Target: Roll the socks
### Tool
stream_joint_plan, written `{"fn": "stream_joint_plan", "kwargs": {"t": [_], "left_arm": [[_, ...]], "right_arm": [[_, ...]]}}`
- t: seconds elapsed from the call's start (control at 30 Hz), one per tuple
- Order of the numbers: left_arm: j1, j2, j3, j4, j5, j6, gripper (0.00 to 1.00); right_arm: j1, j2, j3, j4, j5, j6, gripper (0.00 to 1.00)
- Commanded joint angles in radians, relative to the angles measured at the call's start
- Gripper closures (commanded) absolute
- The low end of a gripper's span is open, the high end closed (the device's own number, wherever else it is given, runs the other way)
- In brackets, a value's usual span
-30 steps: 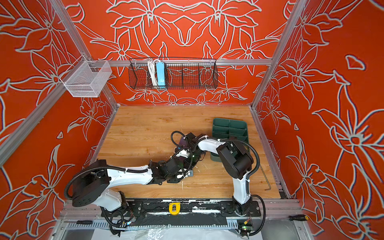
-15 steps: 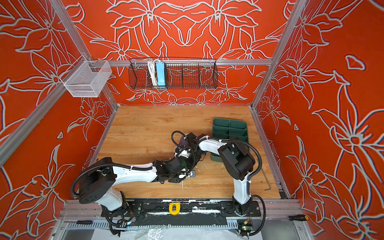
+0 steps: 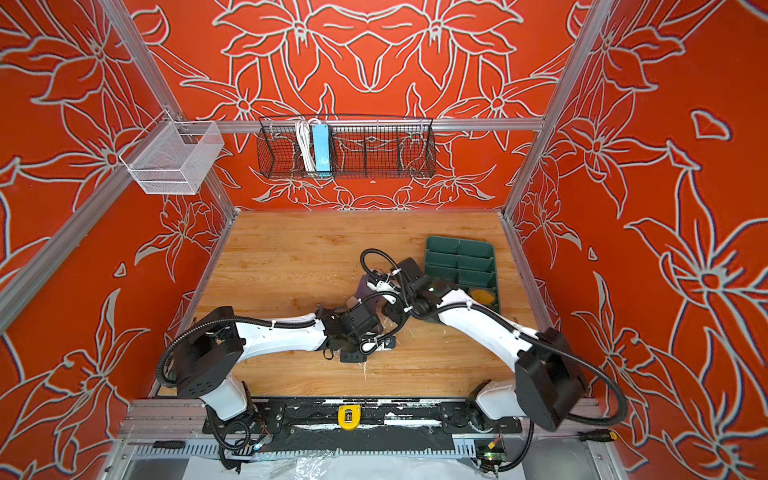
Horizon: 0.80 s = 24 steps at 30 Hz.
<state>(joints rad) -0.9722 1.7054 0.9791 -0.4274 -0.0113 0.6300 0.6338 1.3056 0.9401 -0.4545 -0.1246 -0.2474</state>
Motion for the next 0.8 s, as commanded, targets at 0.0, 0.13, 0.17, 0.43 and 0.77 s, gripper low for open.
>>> {"fn": "stream_joint_plan", "kwargs": {"t": [0.0, 0.13, 0.17, 0.43, 0.77], "left_arm": [[0.024, 0.048, 0.046, -0.156, 0.083, -0.055, 1.0], [0.043, 0.081, 0.163, -0.283, 0.182, -0.107, 1.0], [0.052, 0.092, 0.193, -0.324, 0.231, -0.111, 1.0], [0.119, 0.195, 0.277, -0.421, 0.573, -0.284, 1.0], [0.155, 0.165, 0.001, -0.067, 0.719, -0.527, 1.0]], "right_arm": [[-0.034, -0.118, -0.043, 0.144, 0.339, 0.044, 0.54], [-0.041, -0.304, -0.11, 0.325, 0.622, 0.096, 0.38], [-0.043, -0.359, -0.141, 0.383, 0.646, 0.094, 0.32], [-0.04, -0.626, -0.206, 0.259, 0.104, -0.277, 0.44], [0.299, -0.627, -0.295, -0.102, 0.151, -0.729, 0.46]]}}
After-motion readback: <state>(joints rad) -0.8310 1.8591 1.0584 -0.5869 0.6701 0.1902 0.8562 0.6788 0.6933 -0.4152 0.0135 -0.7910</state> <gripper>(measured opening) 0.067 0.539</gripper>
